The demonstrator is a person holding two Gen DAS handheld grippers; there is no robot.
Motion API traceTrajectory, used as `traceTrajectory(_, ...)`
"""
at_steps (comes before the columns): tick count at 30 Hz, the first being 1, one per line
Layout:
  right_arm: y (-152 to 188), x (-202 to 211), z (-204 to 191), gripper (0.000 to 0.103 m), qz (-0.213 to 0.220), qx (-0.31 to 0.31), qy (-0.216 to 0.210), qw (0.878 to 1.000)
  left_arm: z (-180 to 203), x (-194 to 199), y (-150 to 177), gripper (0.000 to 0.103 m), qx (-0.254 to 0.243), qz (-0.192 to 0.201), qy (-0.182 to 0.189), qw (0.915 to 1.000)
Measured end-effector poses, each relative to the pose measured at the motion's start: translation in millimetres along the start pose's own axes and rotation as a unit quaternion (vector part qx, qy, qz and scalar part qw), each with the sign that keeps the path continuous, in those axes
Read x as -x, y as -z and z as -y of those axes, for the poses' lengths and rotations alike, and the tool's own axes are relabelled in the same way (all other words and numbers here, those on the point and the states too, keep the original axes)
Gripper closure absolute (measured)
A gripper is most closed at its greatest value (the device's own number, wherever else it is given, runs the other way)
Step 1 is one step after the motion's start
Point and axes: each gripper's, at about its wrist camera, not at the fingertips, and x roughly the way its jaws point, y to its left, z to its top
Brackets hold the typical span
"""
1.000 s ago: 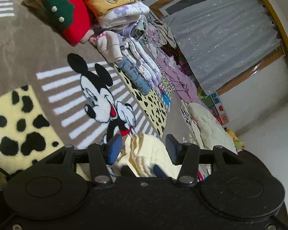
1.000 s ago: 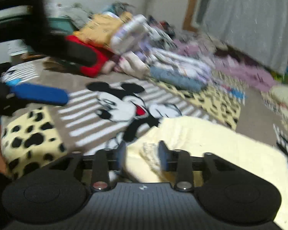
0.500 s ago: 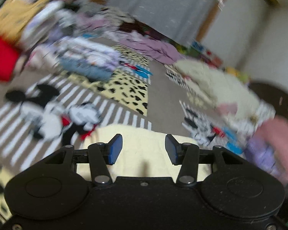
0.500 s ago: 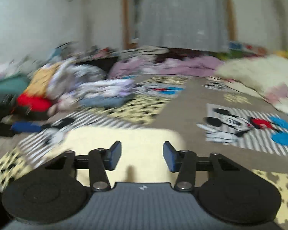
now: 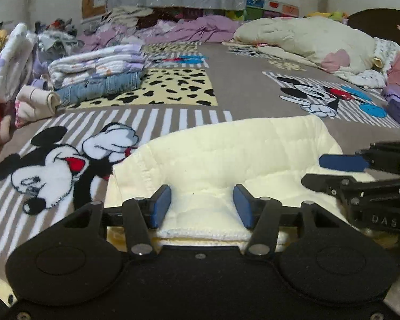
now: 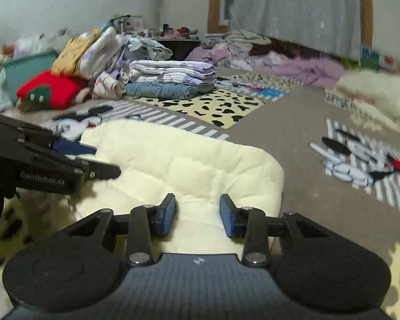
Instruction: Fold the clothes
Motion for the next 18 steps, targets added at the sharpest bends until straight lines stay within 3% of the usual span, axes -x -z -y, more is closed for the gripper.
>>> traceTrajectory(6,-18,12,-3,0.065,-0.018,0.02,0.001,1.0,-1,27,-25,0.051,-0.001,-0.018,0.007,0.9998)
traceTrajectory(9,-42,27,3,0.064,0.007,0.037,0.009,0.999,3,43,-51,0.051,-0.02,0.032,0.005,0.9993)
traceTrajectory(12,-61,17,13,0.064,0.01,0.034,0.019,0.999,5,31,-67,0.051,-0.026,0.042,0.009,0.9987)
traceTrajectory(15,-68,-3,22,0.064,-0.013,0.012,0.012,1.0,8,1,-58,0.051,-0.028,-0.008,0.017,0.9994)
traceTrajectory(16,-65,-14,25,0.063,-0.035,0.002,0.008,0.999,9,-13,-48,0.051,-0.03,-0.044,0.013,0.9985)
traceTrajectory(18,-50,-32,28,0.062,-0.062,-0.009,0.0,0.998,10,-21,-23,0.048,-0.044,-0.01,0.003,0.999)
